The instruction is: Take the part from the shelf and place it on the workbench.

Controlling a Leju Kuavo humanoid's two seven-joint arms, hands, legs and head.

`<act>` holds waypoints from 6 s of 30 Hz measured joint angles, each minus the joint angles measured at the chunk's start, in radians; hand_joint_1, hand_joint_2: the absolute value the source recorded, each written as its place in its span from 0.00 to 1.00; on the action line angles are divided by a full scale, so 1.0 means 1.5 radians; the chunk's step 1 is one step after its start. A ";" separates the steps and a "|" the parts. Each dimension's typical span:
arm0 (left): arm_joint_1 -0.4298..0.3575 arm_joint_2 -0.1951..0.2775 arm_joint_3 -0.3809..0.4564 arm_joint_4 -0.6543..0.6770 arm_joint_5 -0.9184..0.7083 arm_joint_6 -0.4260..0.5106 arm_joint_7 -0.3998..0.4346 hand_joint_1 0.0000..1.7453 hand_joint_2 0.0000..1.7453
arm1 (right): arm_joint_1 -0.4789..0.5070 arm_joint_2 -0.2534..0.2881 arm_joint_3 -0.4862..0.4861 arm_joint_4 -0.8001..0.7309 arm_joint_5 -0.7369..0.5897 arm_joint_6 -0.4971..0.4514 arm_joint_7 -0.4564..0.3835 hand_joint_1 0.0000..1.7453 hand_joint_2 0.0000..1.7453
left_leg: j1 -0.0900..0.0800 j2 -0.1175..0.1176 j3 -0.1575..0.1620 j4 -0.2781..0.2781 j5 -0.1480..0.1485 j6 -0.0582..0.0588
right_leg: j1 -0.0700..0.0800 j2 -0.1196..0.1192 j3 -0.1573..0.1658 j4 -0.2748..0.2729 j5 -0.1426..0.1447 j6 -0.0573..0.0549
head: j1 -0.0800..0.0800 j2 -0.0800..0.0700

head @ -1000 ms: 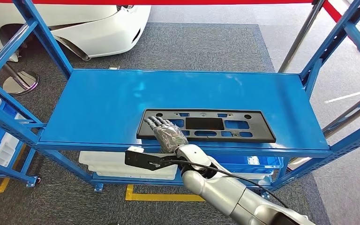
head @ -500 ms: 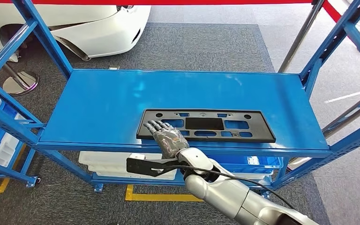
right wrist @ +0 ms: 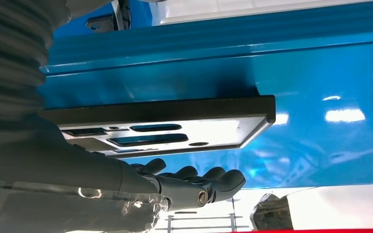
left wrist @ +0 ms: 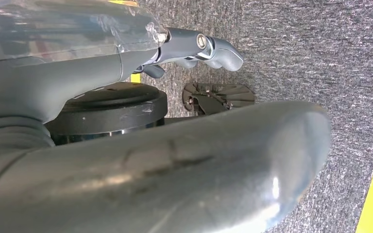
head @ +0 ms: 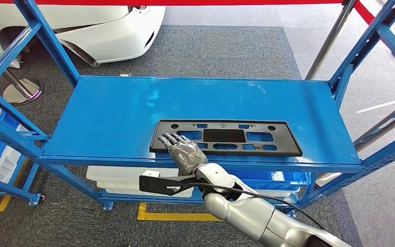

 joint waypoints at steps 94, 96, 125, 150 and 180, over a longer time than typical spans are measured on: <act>0.001 0.000 -0.001 0.001 -0.028 0.021 -0.128 0.00 0.00 | 0.236 -0.214 -0.209 -0.650 -0.251 -0.422 -0.335 1.00 1.00 | 0.000 -0.002 0.004 0.001 -0.002 0.003 | -0.001 -0.003 0.006 -0.001 -0.002 0.002 | 0.000 0.000; 0.001 0.000 -0.001 0.001 -0.030 0.021 -0.130 0.00 0.00 | 0.242 -0.214 -0.212 -0.657 -0.258 -0.422 -0.342 1.00 1.00 | 0.000 -0.002 0.004 0.001 -0.002 0.003 | -0.001 -0.003 0.006 -0.001 -0.002 0.002 | 0.000 0.000; 0.001 0.000 -0.001 0.001 -0.021 0.001 -0.139 0.00 0.00 | 0.273 -0.208 -0.218 -0.677 -0.296 -0.422 -0.364 1.00 1.00 | -0.002 -0.002 0.003 0.002 -0.003 0.005 | -0.005 -0.004 0.006 -0.002 -0.002 0.003 | -0.001 0.000; 0.000 0.000 0.000 0.002 -0.021 -0.006 -0.140 0.00 0.00 | 0.272 -0.203 -0.218 -0.675 -0.303 -0.423 -0.361 1.00 1.00 | 0.005 -0.008 -0.023 0.040 -0.009 -0.008 | -0.007 -0.008 0.010 0.020 -0.027 -0.008 | 0.012 0.000; -0.001 0.000 0.001 0.005 -0.008 -0.034 -0.151 0.00 0.00 | 0.256 -0.202 -0.218 -0.668 -0.331 -0.405 -0.350 1.00 1.00 | -0.007 0.000 -0.089 0.034 0.067 0.005 | 0.002 -0.016 0.083 -0.006 -0.068 -0.013 | 0.007 0.000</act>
